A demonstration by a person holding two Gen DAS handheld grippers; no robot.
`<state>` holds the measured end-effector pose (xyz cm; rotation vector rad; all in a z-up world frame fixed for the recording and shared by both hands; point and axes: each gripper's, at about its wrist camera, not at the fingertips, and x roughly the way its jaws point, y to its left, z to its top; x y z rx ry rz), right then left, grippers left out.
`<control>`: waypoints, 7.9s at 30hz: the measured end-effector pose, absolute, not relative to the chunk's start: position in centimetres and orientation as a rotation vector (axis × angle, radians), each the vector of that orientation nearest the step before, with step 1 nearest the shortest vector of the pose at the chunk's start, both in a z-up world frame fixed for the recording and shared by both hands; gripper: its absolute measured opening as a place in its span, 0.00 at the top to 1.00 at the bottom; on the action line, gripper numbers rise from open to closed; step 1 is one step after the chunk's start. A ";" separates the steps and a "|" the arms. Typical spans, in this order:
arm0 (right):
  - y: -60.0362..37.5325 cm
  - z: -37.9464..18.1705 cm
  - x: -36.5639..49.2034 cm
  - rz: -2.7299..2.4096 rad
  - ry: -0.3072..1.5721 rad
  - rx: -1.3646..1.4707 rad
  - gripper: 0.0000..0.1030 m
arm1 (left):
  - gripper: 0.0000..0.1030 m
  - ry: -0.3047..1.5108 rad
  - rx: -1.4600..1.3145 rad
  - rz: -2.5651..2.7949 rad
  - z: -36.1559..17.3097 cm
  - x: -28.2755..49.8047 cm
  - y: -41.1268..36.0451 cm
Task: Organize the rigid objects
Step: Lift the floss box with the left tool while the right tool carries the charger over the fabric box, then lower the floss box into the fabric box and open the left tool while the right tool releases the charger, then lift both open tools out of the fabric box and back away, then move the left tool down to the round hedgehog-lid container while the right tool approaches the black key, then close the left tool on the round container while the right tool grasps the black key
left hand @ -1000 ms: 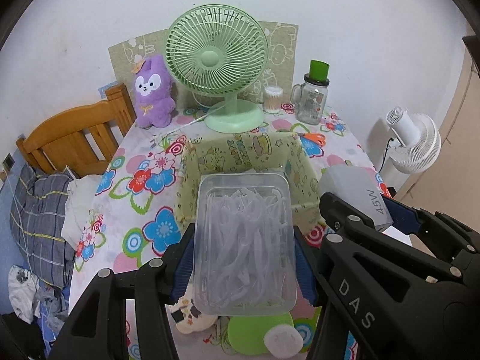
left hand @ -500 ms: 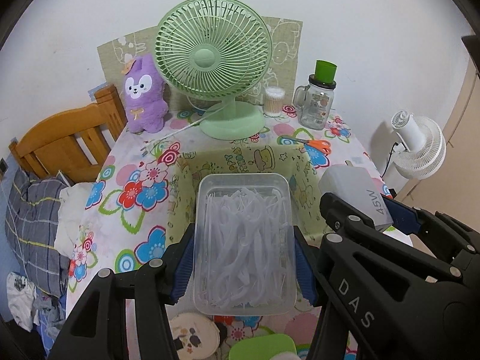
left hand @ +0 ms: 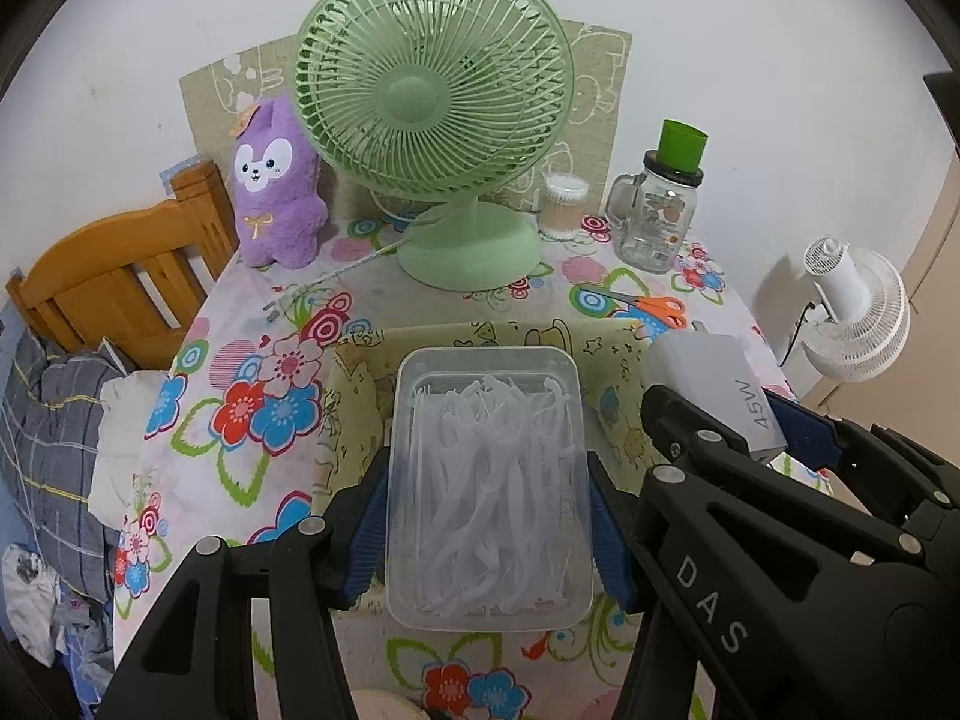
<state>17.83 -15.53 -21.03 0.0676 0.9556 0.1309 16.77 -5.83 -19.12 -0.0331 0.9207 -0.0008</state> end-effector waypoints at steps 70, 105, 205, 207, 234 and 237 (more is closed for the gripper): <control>-14.3 -23.1 16.5 0.130 1.012 0.091 0.16 | 0.05 1.010 -0.031 0.006 -21.3 15.7 -4.7; -17.0 -17.9 8.5 0.156 0.920 0.095 0.14 | 0.04 0.904 -0.010 0.027 -16.4 7.8 -7.2; -7.7 -32.6 3.6 0.052 1.051 0.035 0.14 | 0.03 1.110 0.050 -0.232 -32.1 5.2 1.1; -7.6 -32.6 3.5 0.052 1.049 0.035 0.14 | 0.03 1.103 0.057 -0.240 -32.1 5.1 1.1; -4.9 -32.7 2.6 0.091 1.033 0.021 0.14 | 0.17 1.096 0.121 -0.167 -31.5 3.7 3.2; -4.1 -33.0 2.6 0.099 1.042 -0.005 0.17 | 0.17 1.106 0.119 -0.151 -31.8 3.3 3.6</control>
